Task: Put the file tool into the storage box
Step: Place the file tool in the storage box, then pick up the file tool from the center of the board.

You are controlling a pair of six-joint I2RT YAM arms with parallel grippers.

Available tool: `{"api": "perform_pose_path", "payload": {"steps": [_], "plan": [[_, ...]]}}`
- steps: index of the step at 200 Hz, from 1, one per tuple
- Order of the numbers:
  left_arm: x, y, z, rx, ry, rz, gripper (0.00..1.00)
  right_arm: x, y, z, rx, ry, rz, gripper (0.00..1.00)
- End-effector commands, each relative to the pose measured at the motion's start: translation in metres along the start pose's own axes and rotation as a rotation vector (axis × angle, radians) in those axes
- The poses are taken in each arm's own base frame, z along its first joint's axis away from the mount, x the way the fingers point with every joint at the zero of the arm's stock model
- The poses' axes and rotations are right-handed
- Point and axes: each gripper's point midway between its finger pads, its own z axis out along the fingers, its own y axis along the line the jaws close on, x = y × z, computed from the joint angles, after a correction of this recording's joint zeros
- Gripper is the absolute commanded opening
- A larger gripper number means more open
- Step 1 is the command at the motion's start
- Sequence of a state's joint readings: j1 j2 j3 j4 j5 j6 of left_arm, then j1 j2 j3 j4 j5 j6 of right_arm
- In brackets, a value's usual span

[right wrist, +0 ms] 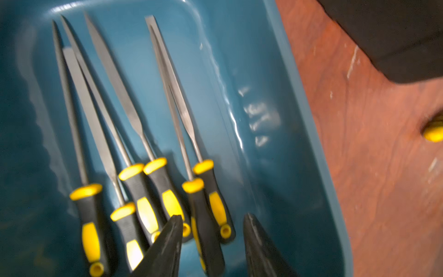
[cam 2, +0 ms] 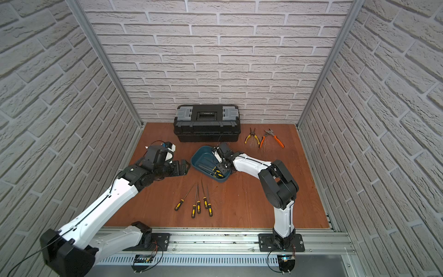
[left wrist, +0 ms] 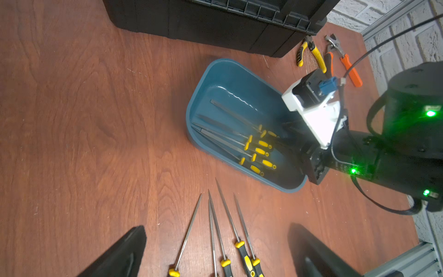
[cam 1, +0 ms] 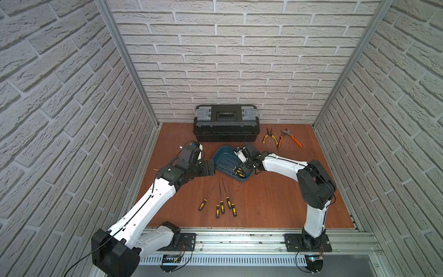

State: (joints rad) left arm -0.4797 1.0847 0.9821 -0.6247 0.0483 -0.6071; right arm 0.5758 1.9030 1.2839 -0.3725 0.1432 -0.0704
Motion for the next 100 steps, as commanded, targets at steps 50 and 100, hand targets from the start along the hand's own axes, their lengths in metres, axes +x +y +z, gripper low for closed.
{"api": "perform_pose_path", "payload": {"steps": [50,100], "plan": [[0.026,0.017,-0.008,-0.069,-0.009,-0.017,0.98,-0.005,0.019,-0.063,-0.02,-0.139,0.194,0.45],[0.07,0.022,-0.009,-0.103,0.066,0.0,0.98,0.007,0.071,-0.088,-0.056,-0.159,0.215,0.44]]}}
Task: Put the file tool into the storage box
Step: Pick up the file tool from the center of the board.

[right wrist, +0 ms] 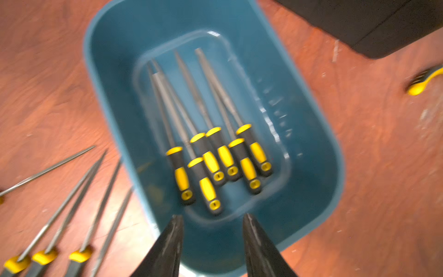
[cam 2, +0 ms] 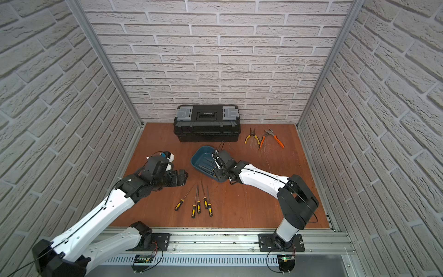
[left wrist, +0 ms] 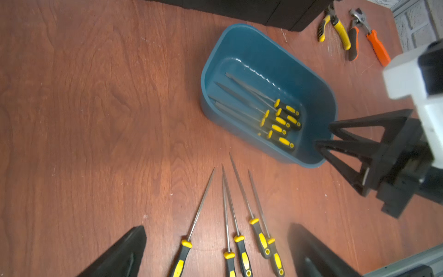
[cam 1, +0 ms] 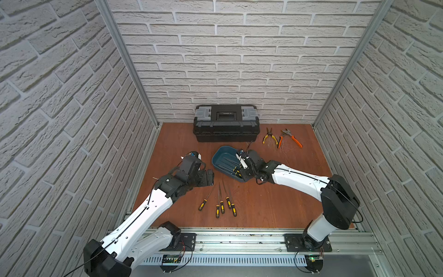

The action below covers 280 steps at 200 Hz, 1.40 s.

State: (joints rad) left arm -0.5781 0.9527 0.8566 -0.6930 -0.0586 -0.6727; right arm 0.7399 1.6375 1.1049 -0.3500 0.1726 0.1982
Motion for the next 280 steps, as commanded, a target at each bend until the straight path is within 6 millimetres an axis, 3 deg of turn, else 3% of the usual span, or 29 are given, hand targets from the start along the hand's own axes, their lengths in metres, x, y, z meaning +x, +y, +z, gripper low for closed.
{"api": "perform_pose_path", "payload": {"steps": [1,32,64,103,135,166,189,212,244,280], "plan": [[0.024,0.008,0.002,-0.039,0.034,-0.008,0.98,0.001,0.018,-0.017,0.008,-0.035,0.068,0.44],[0.047,0.0,0.01,-0.026,0.066,0.005,0.98,0.015,0.033,-0.039,-0.019,-0.09,0.17,0.43],[0.063,-0.006,0.017,-0.053,0.095,0.052,0.98,0.048,0.032,-0.052,-0.072,-0.134,0.34,0.4],[0.066,-0.015,0.027,-0.029,0.075,0.039,0.98,0.086,0.037,-0.058,-0.092,-0.118,0.403,0.4],[0.065,-0.024,0.033,0.031,0.044,-0.017,0.98,0.105,0.052,-0.056,-0.107,-0.08,0.375,0.4],[0.068,-0.008,0.029,-0.023,0.031,-0.031,0.98,0.117,0.076,-0.05,-0.124,-0.037,0.326,0.4],[0.06,0.019,0.007,-0.128,-0.031,-0.021,0.98,0.12,0.098,-0.047,-0.133,-0.004,0.263,0.41],[0.052,0.031,-0.012,-0.133,-0.078,-0.029,0.98,0.119,0.119,-0.044,-0.153,0.018,0.217,0.41],[0.052,0.047,-0.024,-0.151,-0.103,-0.064,0.98,0.125,0.127,-0.033,-0.13,0.068,0.197,0.4],[0.057,0.049,-0.023,-0.141,-0.091,-0.071,0.98,0.134,0.133,-0.023,-0.121,0.121,0.182,0.39]]}}
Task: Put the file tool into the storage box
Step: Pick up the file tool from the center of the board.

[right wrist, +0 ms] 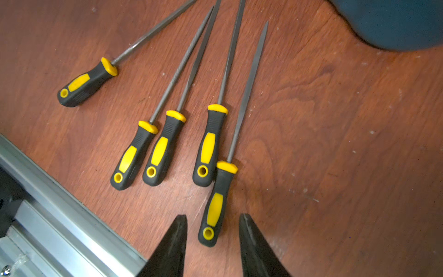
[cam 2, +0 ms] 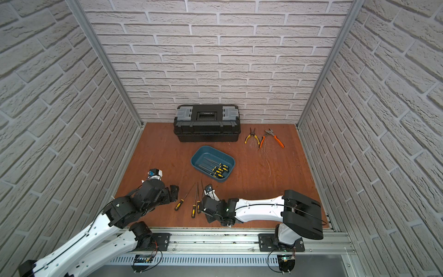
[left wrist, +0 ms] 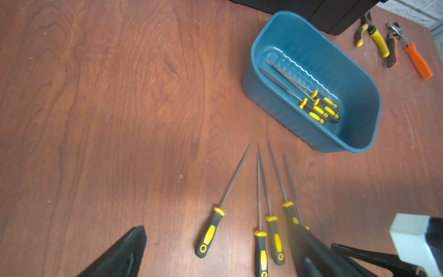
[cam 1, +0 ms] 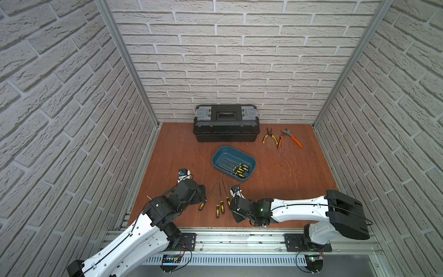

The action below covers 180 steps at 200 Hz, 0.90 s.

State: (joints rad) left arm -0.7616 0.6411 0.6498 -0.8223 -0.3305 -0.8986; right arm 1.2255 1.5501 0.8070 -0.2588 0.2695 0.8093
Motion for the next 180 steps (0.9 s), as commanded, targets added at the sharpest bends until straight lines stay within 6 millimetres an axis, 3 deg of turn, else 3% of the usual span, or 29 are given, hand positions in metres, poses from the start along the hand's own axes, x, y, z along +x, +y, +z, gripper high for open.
{"api": "perform_pose_path", "payload": {"steps": [1,106,180], "plan": [[0.002,0.006,-0.001,-0.02,0.004,0.011,0.99,0.004,0.003,0.005,0.01,0.031,0.006,0.39],[0.008,-0.003,0.012,-0.015,0.053,0.035,0.98,0.021,-0.005,0.026,0.153,0.106,-0.05,0.33],[0.0,-0.017,0.016,0.003,0.061,0.055,0.98,0.025,-0.03,0.018,0.255,0.085,-0.054,0.2]]}}
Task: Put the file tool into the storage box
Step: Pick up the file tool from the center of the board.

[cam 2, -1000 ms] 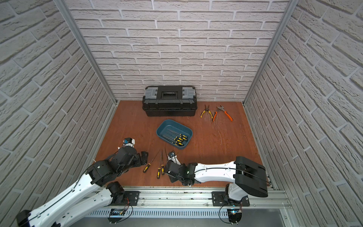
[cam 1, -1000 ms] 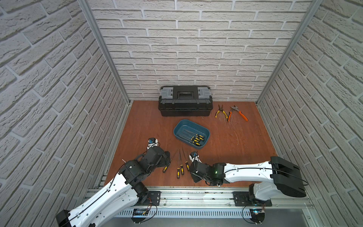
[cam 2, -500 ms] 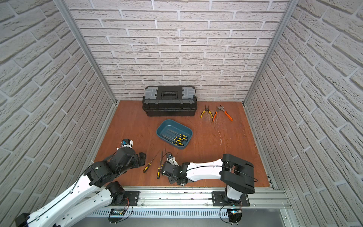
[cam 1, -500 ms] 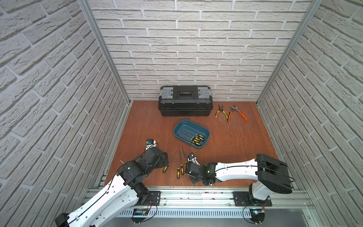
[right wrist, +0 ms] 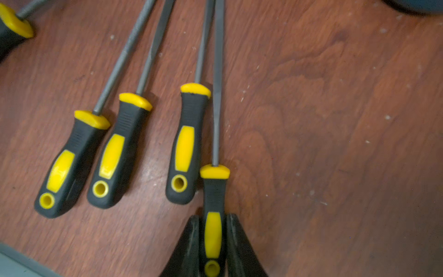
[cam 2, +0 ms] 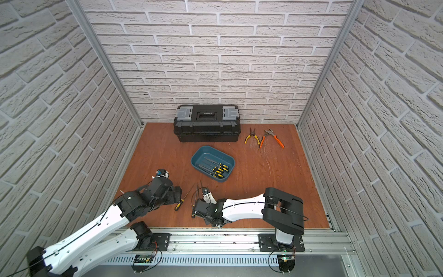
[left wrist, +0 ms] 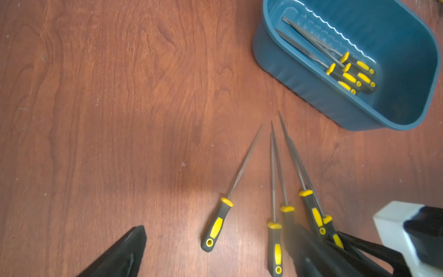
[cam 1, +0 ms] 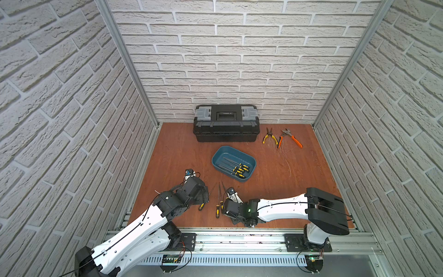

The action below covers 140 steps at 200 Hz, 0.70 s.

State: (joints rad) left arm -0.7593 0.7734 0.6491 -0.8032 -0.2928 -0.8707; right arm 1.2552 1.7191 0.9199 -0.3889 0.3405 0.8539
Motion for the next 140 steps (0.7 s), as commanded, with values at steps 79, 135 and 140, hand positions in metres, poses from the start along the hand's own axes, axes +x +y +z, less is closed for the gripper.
{"api": "perform_pose_path", "payload": {"steps": [79,135,140], "plan": [[-0.025,-0.023,-0.014,0.05,-0.052,0.044,0.98,0.01,-0.038,-0.013,0.087,-0.044,-0.016,0.07],[-0.045,-0.039,-0.032,0.096,-0.107,0.068,0.98,-0.001,-0.038,-0.039,0.004,-0.116,-0.063,0.06],[-0.047,-0.04,-0.034,0.098,-0.112,0.071,0.98,-0.002,-0.038,-0.042,-0.002,-0.121,-0.072,0.06]]}}
